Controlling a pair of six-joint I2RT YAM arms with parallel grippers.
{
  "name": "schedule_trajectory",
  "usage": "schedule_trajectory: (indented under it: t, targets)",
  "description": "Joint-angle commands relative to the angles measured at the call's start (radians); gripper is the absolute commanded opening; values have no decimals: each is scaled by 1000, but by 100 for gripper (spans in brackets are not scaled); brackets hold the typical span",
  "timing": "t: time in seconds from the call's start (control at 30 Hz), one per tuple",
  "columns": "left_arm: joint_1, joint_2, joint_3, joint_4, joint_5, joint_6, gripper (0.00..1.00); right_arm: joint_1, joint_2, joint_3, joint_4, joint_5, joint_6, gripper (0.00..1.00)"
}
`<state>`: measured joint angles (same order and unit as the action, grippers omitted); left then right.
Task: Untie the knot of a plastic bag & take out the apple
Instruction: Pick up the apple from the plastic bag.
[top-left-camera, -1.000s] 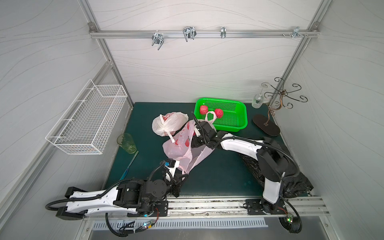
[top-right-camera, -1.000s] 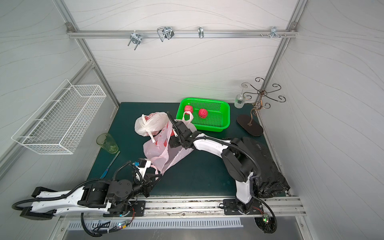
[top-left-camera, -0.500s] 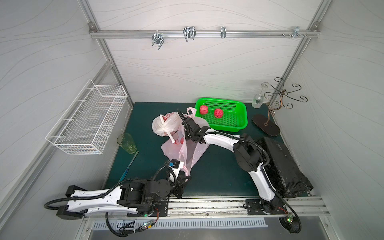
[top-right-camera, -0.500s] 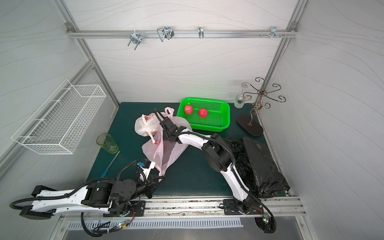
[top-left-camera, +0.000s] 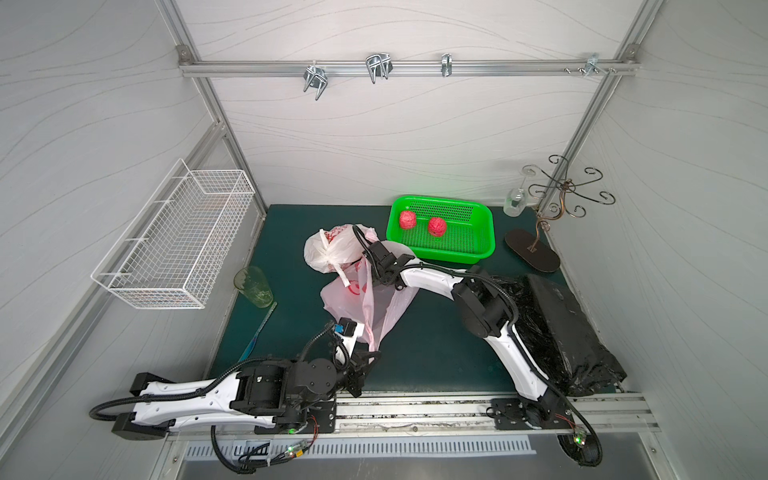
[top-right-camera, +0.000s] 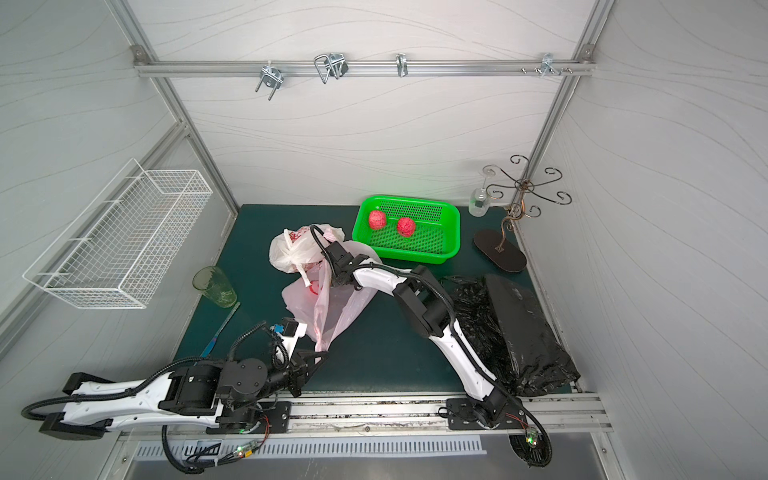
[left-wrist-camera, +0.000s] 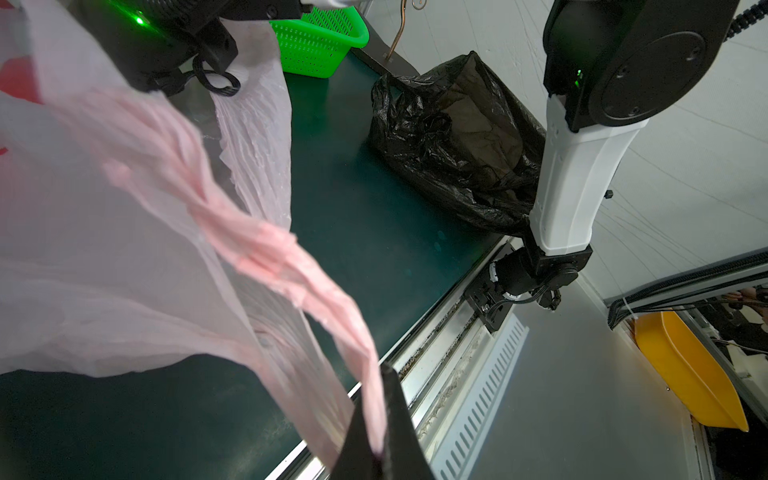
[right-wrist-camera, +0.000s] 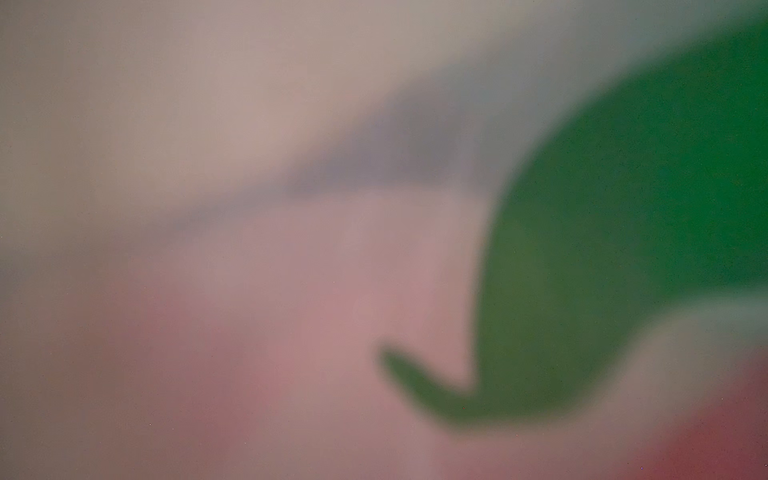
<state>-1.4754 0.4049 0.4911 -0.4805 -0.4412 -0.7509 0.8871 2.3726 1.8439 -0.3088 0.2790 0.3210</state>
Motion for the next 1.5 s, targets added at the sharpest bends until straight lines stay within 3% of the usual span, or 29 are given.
schedule_trajectory:
  t: [0.0, 0.1, 0.23, 0.43, 0.7, 0.87, 1.07, 1.17, 1.23, 1.33, 1.4, 1.47]
  targets:
    - [-5, -14, 28, -8, -8, -9, 0, -17, -94, -85, 23, 1, -17, 61]
    - [-5, -12, 35, -19, -17, -3, 0, -18, -199, -163, 36, -21, -49, 43]
    - [-6, -11, 48, -40, -42, 14, 0, -27, -355, -264, 5, -102, -56, 27]
    - [-6, -4, 77, -76, -93, 30, 0, -69, -570, -396, -99, -434, -34, 29]
    - [-5, 46, 109, -68, -102, 61, 0, -93, -789, -486, -356, -853, -124, 30]
    - [-4, 89, 112, -45, -106, 74, 0, -93, -941, -578, -279, -1099, -42, 33]
    - [-2, 125, 134, -32, -106, 87, 0, -89, -974, -616, -190, -1398, 65, 35]
    - [-2, 126, 134, -41, -94, 81, 0, -111, -1026, -622, -118, -1351, 117, 35]
    - [-2, 117, 126, -45, -88, 65, 0, -157, -1054, -595, -85, -1245, 162, 34]
    - [-3, 86, 99, -45, -81, 38, 0, -240, -1057, -485, -149, -918, 155, 33]
    - [-2, 63, 89, -52, -83, 26, 0, -269, -992, -340, -293, -630, 87, 32]
    - [-2, 47, 91, -79, -99, 16, 0, -290, -901, -245, -351, -445, 43, 32]
